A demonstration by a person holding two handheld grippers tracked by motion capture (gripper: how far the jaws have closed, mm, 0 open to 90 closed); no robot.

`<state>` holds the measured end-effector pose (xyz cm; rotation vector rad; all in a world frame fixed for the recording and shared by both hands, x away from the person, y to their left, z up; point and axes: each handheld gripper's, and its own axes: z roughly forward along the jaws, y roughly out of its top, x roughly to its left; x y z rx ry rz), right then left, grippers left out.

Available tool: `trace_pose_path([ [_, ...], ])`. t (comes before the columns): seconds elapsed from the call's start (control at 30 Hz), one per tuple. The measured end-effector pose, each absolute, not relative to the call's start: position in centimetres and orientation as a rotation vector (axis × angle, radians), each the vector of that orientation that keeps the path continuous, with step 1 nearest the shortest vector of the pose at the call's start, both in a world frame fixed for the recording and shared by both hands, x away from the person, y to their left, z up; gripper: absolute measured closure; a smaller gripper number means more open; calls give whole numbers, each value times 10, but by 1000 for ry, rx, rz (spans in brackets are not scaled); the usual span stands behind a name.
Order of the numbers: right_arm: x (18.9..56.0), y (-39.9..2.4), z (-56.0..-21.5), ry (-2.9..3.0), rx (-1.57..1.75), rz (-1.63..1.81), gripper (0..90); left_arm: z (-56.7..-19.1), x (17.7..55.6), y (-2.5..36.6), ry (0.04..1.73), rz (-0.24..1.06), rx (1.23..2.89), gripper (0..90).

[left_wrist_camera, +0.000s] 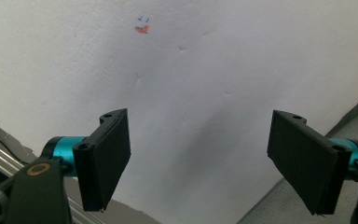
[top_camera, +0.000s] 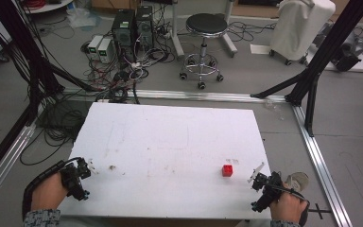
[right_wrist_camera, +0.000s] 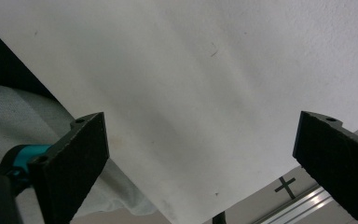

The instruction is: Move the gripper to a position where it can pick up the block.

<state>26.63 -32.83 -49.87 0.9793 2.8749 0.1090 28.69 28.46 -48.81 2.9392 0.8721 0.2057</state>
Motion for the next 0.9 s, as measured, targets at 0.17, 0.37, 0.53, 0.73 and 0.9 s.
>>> trace_pose_path([
  [0.17, 267, -328, -500, 2877, 970, 106, 26, -487, 287, 286, 877, 205, 2931, 216],
  [0.37, 270, -331, -498, 2866, 967, 151, 26, -486, 286, 288, 885, 208, 2921, 216],
  [0.53, 279, -337, -492, 2846, 928, 237, 26, -487, 287, 288, 882, 220, 2918, 215],
  [0.73, 296, -350, -479, 2837, 842, 319, 26, -487, 288, 290, 885, 229, 2919, 215],
  [0.9, 305, -354, -472, 2861, 748, 295, 26, -488, 288, 289, 884, 229, 2921, 216],
])
